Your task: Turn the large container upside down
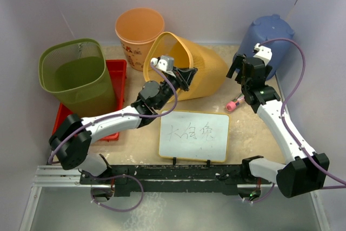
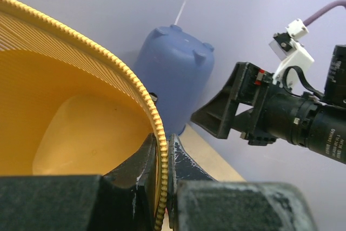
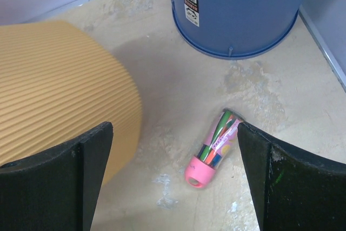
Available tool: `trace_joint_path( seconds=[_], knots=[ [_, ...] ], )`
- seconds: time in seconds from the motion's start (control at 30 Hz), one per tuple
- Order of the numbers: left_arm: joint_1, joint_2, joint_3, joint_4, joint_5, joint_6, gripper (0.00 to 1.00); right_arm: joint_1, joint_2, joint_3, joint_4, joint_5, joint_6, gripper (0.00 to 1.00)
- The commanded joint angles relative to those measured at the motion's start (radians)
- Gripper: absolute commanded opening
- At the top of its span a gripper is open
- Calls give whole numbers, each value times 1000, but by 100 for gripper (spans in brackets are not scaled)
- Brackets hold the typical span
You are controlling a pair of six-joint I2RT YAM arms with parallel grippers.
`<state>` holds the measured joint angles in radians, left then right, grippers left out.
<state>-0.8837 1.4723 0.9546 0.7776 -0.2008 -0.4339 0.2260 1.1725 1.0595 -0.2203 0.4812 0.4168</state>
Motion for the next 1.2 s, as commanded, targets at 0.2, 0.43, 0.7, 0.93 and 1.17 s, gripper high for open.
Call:
trace_joint_path(
  seconds=[0.2, 0.43, 0.7, 0.93, 1.17],
  knots=[
    [7, 154, 1, 143, 193, -160, 0, -4, -26, 6, 17, -6, -30, 99],
    [9, 100, 42, -220, 110, -66, 24, -4, -38, 3, 35, -104, -82, 100],
    [9, 11, 64, -377, 43, -14, 68, -16, 42, 118, -14, -290, -113, 100],
    [9, -72, 174, -572, 4, -55, 69, -36, 96, 236, -39, -369, -116, 100],
    [9, -37, 309, -689, -111, -150, 71, -47, 129, 282, -41, -345, -116, 100]
  ],
)
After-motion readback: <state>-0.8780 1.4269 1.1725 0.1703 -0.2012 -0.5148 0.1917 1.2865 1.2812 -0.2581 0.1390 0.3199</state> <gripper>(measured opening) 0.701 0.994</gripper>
